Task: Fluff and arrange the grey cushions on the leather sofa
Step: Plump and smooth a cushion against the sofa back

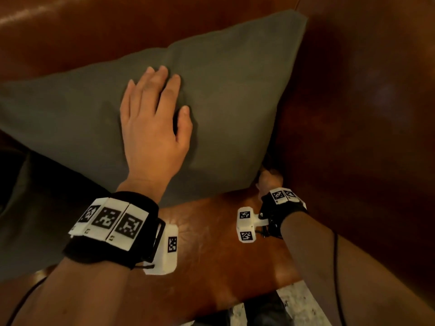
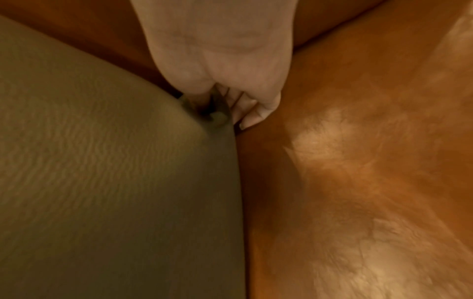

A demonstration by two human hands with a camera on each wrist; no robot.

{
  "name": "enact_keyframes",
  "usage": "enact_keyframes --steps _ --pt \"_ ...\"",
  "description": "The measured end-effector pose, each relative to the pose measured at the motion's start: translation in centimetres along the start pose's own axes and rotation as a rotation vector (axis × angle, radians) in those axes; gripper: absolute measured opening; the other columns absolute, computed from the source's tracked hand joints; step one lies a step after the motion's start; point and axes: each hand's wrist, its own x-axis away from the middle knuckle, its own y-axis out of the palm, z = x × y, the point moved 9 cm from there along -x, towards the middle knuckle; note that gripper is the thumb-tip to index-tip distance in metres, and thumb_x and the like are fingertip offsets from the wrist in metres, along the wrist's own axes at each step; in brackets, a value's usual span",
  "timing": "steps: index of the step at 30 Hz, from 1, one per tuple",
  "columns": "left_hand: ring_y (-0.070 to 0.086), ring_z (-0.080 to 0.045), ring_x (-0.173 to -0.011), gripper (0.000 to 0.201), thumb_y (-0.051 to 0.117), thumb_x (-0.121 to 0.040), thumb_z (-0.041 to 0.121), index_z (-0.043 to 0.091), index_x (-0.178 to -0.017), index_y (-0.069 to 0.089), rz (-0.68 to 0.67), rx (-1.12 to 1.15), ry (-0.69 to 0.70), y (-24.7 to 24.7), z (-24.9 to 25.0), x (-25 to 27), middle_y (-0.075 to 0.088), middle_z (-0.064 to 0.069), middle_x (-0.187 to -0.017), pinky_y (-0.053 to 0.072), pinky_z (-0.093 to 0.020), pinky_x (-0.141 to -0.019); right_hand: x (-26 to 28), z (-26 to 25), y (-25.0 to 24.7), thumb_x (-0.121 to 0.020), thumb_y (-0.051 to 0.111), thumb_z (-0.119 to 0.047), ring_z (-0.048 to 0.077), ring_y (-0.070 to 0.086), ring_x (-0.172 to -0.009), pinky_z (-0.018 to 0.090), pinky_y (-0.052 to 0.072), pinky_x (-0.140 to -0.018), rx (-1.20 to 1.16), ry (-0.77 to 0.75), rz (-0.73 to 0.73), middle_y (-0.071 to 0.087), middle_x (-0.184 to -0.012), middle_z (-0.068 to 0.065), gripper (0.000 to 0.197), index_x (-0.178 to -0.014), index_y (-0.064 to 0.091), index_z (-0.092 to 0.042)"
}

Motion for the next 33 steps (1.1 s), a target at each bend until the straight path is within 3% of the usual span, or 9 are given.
enact_keyframes --steps 4,8,14,18,20,22,25,28,33 --pt "0.038 -0.026 -0.139 0.042 0.045 -0.099 0.027 0.010 -0.136 0.052 0.002 0.005 -0.023 -0.4 -0.6 -0.2 0.049 -0.011 -0.144 0.019 -0.042 -0.118 0.5 0.4 -0.6 -0.100 0.048 -0.041 0.030 0.060 -0.112 0.038 0.056 -0.077 -0.164 0.072 0.012 0.060 -0.122 0.010 0.042 -0.130 0.054 -0.012" --pt "0.038 -0.026 -0.139 0.042 0.044 -0.100 0.028 0.010 -0.137 0.051 0.004 0.008 -0.006 -0.4 -0.8 0.1 0.049 -0.010 -0.144 0.020 -0.043 -0.118 -0.6 0.2 -1.4 -0.097 0.053 -0.017 0.030 0.054 -0.123 0.039 0.049 -0.101 0.350 0.010 0.062 0.054 -0.135 0.013 0.040 -0.135 0.048 -0.008" --pt "0.037 -0.025 -0.140 0.043 0.041 -0.100 0.030 0.011 -0.137 0.051 0.002 0.011 -0.008 -0.4 -0.8 0.1 0.048 -0.009 -0.144 0.018 -0.041 -0.118 0.3 -1.4 -1.4 -0.090 0.064 -0.014 0.027 0.054 -0.122 0.036 0.048 -0.101 0.609 -0.099 0.097 0.056 -0.132 0.012 0.043 -0.132 0.052 -0.009" --pt "0.036 -0.024 -0.140 0.043 0.040 -0.100 0.031 0.011 -0.138 0.050 0.005 0.008 -0.018 -0.5 -0.9 0.0 0.047 -0.009 -0.145 0.016 -0.039 -0.119 3.4 -2.3 -1.6 -0.101 0.044 -0.022 0.035 0.052 -0.125 0.038 0.044 -0.103 0.196 -0.242 0.153 0.053 -0.137 0.021 0.040 -0.135 0.051 -0.002" --pt "0.037 -0.025 -0.140 0.043 0.040 -0.100 0.031 0.011 -0.137 0.051 0.019 0.008 -0.016 -0.5 -0.8 0.1 0.048 -0.009 -0.144 0.018 -0.040 -0.118 7.6 -4.6 -1.6 -0.104 0.039 -0.026 0.030 0.041 -0.135 0.030 0.032 -0.108 0.142 -0.511 0.261 0.044 -0.147 0.017 0.044 -0.142 0.044 -0.006" --pt "0.037 -0.025 -0.140 0.043 0.040 -0.100 0.031 0.011 -0.137 0.051 0.022 0.008 -0.007 -0.5 -0.7 0.2 0.048 -0.009 -0.144 0.018 -0.040 -0.118 11.1 -5.8 0.8 -0.106 0.029 -0.032 0.016 0.027 -0.144 0.020 0.020 -0.113 0.180 -0.748 0.136 0.030 -0.157 0.006 0.050 -0.152 0.029 -0.011" --pt "0.037 -0.025 -0.140 0.043 0.039 -0.101 0.031 0.011 -0.138 0.051 0.013 0.009 0.020 -0.4 -0.5 0.3 0.048 -0.009 -0.145 0.018 -0.040 -0.119 10.3 -3.8 2.6 -0.106 0.020 -0.042 0.010 0.012 -0.150 0.028 0.012 -0.121 0.203 -0.747 0.009 0.014 -0.163 -0.002 0.056 -0.156 0.012 -0.019" --pt "0.038 -0.026 -0.140 0.044 0.039 -0.102 0.030 0.010 -0.138 0.051 0.005 0.005 0.030 -0.2 0.0 0.4 0.048 -0.010 -0.145 0.018 -0.041 -0.119 8.4 -2.3 1.8 -0.106 0.020 -0.043 0.017 0.013 -0.151 0.042 0.011 -0.123 0.203 -0.609 0.014 0.016 -0.163 0.003 0.056 -0.156 0.016 -0.017" --pt "0.031 -0.030 -0.143 0.047 0.036 -0.102 0.032 0.011 -0.143 0.044 0.014 -0.065 0.033 -0.6 0.5 0.0 0.040 -0.012 -0.151 0.014 -0.046 -0.119 12.9 -8.8 1.4 -0.106 0.023 -0.041 0.008 0.019 -0.147 0.018 0.018 -0.113 0.039 -0.806 0.066 0.020 -0.162 -0.003 0.053 -0.155 0.019 -0.023"
